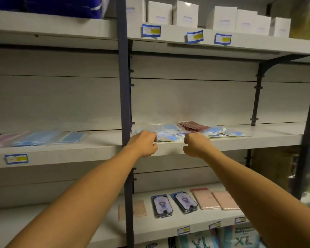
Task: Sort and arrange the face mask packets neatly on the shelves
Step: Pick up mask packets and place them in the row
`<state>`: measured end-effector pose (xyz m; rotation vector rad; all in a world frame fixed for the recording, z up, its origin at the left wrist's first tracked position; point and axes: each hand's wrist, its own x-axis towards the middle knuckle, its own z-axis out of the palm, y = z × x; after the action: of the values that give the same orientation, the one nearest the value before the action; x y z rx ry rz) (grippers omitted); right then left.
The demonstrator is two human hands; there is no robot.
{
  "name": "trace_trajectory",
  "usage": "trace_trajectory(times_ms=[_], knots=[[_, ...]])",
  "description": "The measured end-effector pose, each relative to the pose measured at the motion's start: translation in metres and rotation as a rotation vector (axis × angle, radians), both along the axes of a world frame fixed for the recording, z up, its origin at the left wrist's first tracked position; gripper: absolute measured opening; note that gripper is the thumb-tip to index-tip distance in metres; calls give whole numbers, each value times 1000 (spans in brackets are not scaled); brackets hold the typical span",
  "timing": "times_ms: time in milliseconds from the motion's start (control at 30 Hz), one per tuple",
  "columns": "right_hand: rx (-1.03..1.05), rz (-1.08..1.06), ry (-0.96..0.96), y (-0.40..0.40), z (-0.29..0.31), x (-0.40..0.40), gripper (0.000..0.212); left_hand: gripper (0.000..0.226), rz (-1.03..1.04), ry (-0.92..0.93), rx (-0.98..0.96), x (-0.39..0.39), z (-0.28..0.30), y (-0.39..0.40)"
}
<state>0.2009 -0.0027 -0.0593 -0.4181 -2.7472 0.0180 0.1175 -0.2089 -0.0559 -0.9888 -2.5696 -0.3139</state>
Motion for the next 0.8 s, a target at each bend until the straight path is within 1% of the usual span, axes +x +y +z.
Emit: trace_trajectory(times_ms=[167, 267, 467, 533, 600, 633, 800], knots=[[13, 10, 15, 37, -1, -11, 30, 27, 81, 41, -35, -9, -3, 28], [25, 20, 26, 53, 0, -25, 23, 25, 119, 76, -45, -21, 1, 41], [-24, 33, 92, 73, 8, -67, 8, 25, 177, 131, -9, -63, 18, 59], [-34, 49, 116, 77, 11, -80, 15, 25, 199, 128, 3, -79, 22, 62], [-27, 62, 136, 82, 14, -92, 30, 25, 221, 126, 9, -97, 26, 67], [-19, 61, 138, 86, 17, -99, 34, 25, 231, 123, 18, -106, 27, 71], [-36, 42, 168, 106, 27, -139, 18, 21, 253, 88, 74, -144, 25, 94]])
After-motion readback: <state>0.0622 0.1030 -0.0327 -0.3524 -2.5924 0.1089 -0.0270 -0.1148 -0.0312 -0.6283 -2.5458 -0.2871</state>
